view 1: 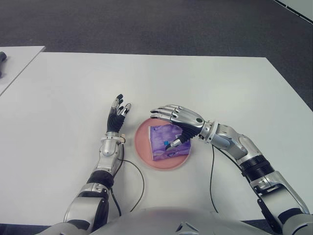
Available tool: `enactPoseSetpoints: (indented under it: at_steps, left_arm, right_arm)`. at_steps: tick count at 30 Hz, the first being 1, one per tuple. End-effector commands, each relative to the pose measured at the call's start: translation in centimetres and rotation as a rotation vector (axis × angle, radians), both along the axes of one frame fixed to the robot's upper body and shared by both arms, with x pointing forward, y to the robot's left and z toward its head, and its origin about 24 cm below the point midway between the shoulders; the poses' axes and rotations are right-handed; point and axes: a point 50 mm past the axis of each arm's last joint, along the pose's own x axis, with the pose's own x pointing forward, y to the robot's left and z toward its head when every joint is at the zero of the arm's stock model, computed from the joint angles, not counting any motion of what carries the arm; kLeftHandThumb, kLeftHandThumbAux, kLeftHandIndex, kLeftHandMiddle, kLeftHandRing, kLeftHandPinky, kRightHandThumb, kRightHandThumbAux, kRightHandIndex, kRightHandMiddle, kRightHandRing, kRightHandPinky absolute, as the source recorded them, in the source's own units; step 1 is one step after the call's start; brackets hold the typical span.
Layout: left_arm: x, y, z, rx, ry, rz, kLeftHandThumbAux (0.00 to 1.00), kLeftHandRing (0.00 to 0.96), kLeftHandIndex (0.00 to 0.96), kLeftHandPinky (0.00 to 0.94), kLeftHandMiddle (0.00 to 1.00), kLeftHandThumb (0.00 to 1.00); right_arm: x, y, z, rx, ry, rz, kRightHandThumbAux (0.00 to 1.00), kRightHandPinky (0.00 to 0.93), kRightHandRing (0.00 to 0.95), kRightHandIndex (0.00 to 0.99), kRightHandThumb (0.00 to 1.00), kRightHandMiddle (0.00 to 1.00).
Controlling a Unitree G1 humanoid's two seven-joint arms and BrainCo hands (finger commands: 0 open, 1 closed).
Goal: Put the tissue paper into the plate.
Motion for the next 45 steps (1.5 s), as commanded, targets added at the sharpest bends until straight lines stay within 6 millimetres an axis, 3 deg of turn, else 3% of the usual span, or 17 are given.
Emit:
enactPoseSetpoints:
  at_steps: [1, 11, 17, 21, 28, 30, 35, 38, 42, 45]
  left_arm:
    - [-0.4, 0.2, -0.9, -0.009, 0.052, 0.015, 0.412, 0.000, 0.000, 0.000, 0.000, 0.000]
    - [-0.5, 0.1, -0.8, -0.003, 0.041, 0.019, 0.396, 0.000, 0.000, 0.000, 0.000, 0.000]
    - [-0.5, 0.2, -0.8, 0.006, 0.044, 0.012, 0.387, 0.000, 0.000, 0.000, 0.000, 0.000]
    - [-0.5, 0.1, -0.8, 0.008, 0.044, 0.011, 0.378, 0.000, 0.000, 0.000, 0.000, 0.000]
    - [-0.5, -0.1, -0.8, -0.002, 0.045, 0.010, 0.381, 0.000, 0.000, 0.000, 0.000, 0.000]
    - [-0.5, -0.1, -0.8, -0.003, 0.046, 0.012, 0.384, 0.000, 0.000, 0.000, 0.000, 0.000]
    - [-0.6, 0.0, -0.9, -0.001, 0.052, 0.011, 0.396, 0.000, 0.000, 0.000, 0.000, 0.000]
    - [-0.6, 0.0, -0.9, -0.001, 0.049, 0.010, 0.396, 0.000, 0.000, 0.000, 0.000, 0.000]
    - [-0.7, 0.0, -0.8, 0.006, 0.039, 0.010, 0.394, 0.000, 0.000, 0.000, 0.000, 0.000]
    - [-0.8, 0.0, -0.8, 0.011, 0.034, 0.012, 0.393, 0.000, 0.000, 0.000, 0.000, 0.000]
  right_arm:
    - [0.2, -0.2, -0.1, 0.059, 0.015, -0.039, 0.363, 0.000, 0.000, 0.000, 0.096, 0.000]
    - [1.4, -0.4, 0.9, 0.172, 0.068, -0.126, 0.357, 0.000, 0.000, 0.000, 0.167, 0.000]
    - [3.5, -2.6, 5.5, 0.294, 0.121, -0.222, 0.323, 0.000, 0.000, 0.000, 0.200, 0.000]
    - [3.8, -2.6, 5.9, 0.357, 0.180, -0.259, 0.313, 0.000, 0.000, 0.000, 0.213, 0.000]
    - [4.7, -2.5, 6.7, 0.621, 0.185, -0.294, 0.364, 0.000, 0.000, 0.000, 0.215, 0.000]
    - [5.4, -2.8, 6.8, 0.669, 0.188, -0.299, 0.376, 0.000, 0.000, 0.000, 0.212, 0.000]
    - [6.3, -6.1, 5.3, 0.888, 0.243, -0.461, 0.411, 0.000, 0.000, 0.000, 0.177, 0.000]
    - [6.3, -6.5, 4.9, 0.979, 0.261, -0.525, 0.440, 0.000, 0.000, 0.000, 0.144, 0.000]
    - [5.5, -7.0, 4.6, 1.051, 0.236, -0.571, 0.478, 0.000, 0.000, 0.000, 0.095, 0.000]
    - [4.5, -7.9, 2.2, 1.082, 0.259, -0.611, 0.502, 0.000, 0.000, 0.000, 0.053, 0.000]
